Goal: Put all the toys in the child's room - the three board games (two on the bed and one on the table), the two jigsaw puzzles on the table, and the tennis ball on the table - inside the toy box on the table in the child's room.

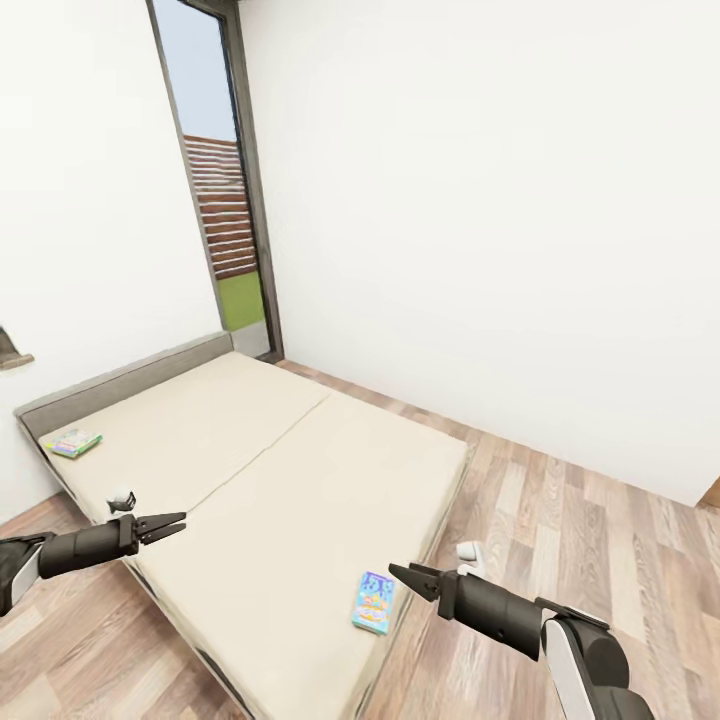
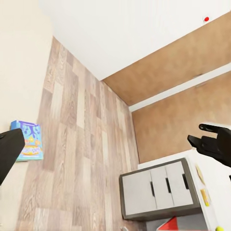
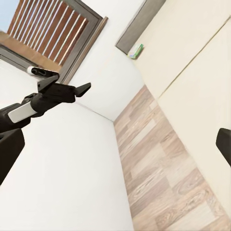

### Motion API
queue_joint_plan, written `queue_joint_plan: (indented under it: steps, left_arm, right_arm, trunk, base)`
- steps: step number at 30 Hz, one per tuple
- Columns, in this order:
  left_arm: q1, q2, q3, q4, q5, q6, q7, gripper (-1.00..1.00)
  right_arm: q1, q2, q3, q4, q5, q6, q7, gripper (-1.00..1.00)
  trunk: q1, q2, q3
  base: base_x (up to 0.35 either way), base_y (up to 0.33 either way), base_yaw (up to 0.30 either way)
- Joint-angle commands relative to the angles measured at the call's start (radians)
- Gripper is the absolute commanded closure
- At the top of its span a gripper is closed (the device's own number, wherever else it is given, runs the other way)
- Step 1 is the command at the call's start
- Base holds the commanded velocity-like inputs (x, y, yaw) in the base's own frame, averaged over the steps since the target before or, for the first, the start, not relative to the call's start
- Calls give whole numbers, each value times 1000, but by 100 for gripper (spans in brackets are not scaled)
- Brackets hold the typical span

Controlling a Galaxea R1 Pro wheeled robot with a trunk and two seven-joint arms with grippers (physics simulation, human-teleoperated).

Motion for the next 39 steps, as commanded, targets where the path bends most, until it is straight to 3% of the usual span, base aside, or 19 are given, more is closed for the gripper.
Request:
queue_joint_plan:
  steps: [1, 12, 39]
  left_arm:
    - [-1, 0, -4, 1, 4, 11, -3, -100]
    - [-1, 0, -4, 1, 4, 10, -3, -100]
    - [-1, 0, -4, 1, 5, 10, -3, -100]
  right_arm:
    - [-1, 1, -2, 0, 0, 5, 4, -100]
    - [-1, 1, -3, 0, -2, 5, 4, -100]
    - [-1, 1, -2, -2, -5, 5, 4, -100]
  trunk:
    - [1, -2, -1]
    - [1, -2, 9]
    - [1, -2, 10]
  base:
    - [0, -7, 137]
    - [0, -7, 102]
    - [22, -64, 3]
